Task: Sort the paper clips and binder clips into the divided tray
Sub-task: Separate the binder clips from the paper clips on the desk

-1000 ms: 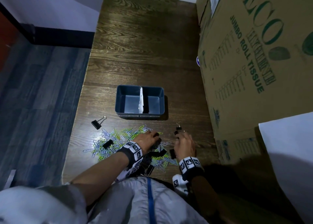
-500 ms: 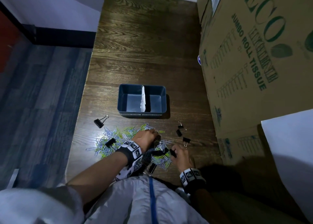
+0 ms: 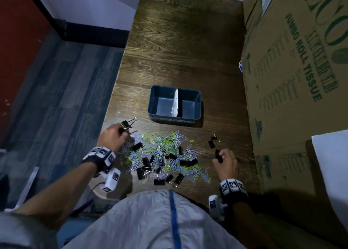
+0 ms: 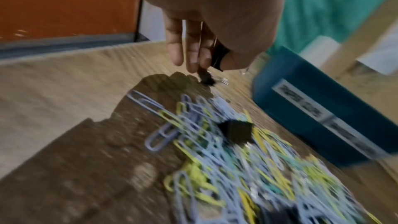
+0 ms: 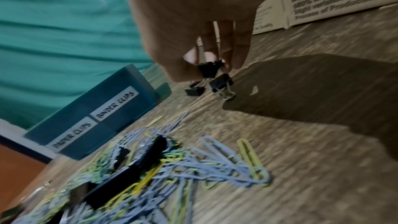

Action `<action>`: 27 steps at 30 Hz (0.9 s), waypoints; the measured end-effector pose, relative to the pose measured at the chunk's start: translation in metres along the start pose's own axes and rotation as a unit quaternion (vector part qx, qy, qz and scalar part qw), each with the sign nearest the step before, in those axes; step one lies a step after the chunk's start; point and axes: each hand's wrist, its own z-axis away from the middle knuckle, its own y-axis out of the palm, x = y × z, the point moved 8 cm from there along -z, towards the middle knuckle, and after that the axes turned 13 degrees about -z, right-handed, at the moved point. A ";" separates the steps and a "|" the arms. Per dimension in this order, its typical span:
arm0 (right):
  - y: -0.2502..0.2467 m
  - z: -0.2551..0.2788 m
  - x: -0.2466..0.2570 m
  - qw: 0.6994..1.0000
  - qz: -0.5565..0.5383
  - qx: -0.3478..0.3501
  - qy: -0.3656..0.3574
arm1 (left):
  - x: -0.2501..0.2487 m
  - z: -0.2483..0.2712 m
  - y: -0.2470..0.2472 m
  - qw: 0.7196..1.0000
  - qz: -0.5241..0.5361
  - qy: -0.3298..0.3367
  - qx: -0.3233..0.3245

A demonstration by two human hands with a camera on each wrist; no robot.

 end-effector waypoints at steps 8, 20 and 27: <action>0.005 -0.001 -0.017 0.999 0.030 0.031 -0.009 | 0.060 0.009 0.018 0.993 -0.001 -0.088 0.078; 0.074 0.038 0.039 0.969 0.059 0.175 -0.166 | -0.010 0.078 0.049 0.993 0.015 0.042 0.113; 0.102 0.053 0.051 0.951 0.104 0.235 -0.169 | -0.050 0.079 0.037 0.990 -0.031 0.117 0.068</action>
